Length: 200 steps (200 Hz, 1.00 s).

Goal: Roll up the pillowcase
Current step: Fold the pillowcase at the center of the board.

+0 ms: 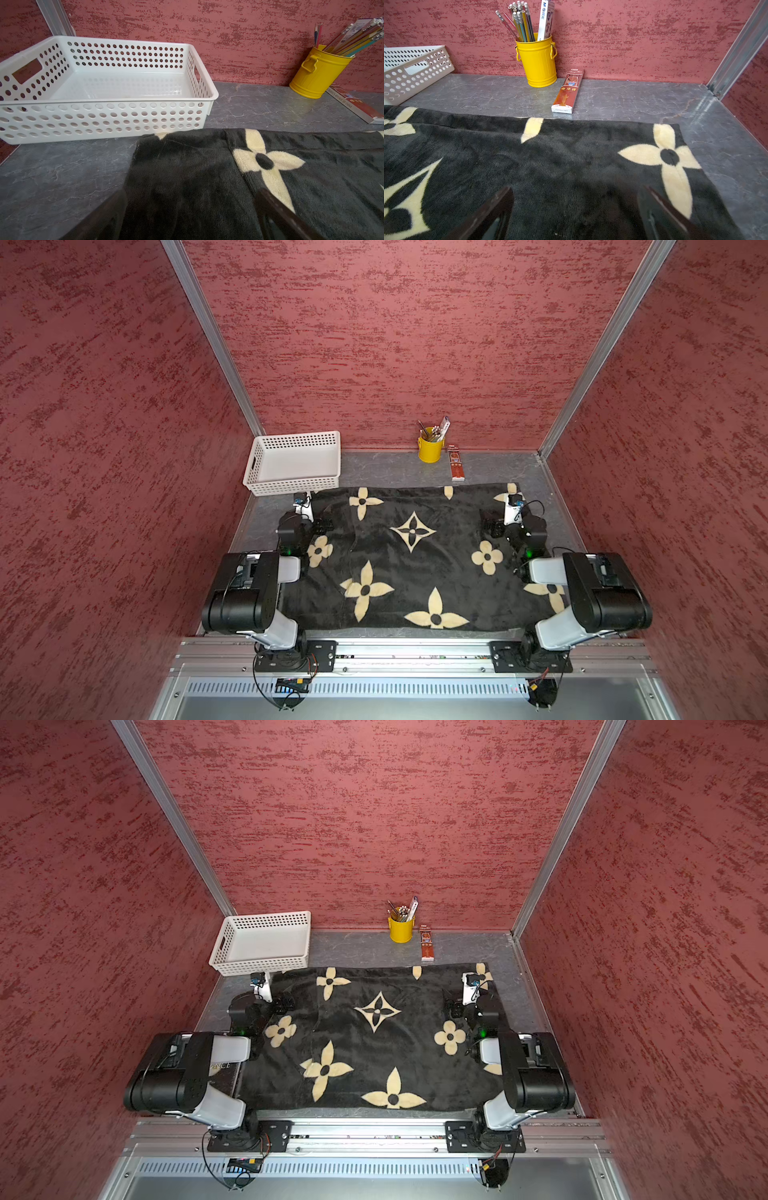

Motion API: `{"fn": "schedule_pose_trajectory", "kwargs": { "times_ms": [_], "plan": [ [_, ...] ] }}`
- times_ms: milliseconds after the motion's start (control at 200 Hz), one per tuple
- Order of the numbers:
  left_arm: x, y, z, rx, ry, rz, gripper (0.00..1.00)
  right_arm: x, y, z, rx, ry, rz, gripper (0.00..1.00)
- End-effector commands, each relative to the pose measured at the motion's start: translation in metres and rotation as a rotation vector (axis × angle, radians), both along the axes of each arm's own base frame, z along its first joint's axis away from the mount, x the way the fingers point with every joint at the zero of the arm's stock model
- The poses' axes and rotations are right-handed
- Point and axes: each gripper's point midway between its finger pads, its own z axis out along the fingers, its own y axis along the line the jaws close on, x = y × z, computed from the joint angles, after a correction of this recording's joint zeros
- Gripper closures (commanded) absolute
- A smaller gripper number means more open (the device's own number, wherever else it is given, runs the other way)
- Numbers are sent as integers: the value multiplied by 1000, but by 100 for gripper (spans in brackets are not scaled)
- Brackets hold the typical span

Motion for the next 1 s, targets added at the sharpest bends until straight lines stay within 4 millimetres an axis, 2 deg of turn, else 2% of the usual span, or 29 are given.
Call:
{"fn": "schedule_pose_trajectory", "kwargs": {
  "times_ms": [0,631,676,751,852,872,997],
  "plan": [
    [1,0,3,3,-10,-8,0,1,1,5,-9,-24,8,2],
    [1,0,3,-3,-10,-11,0,1,0,4,-9,-22,6,1],
    [1,1,3,-4,-10,-7,0,2,-5,5,-6,-24,-27,2],
    [1,7,10,-9,-16,27,0,0,-16,9,2,-39,-98,1],
    [-2,18,29,-17,-5,96,0,-6,-21,19,5,-48,-130,2],
    [-2,21,35,-20,-1,113,0,-8,-23,29,6,-70,-140,1],
    [-8,46,61,-143,97,258,0,-16,-54,54,35,-60,-337,1]
  ]
}}
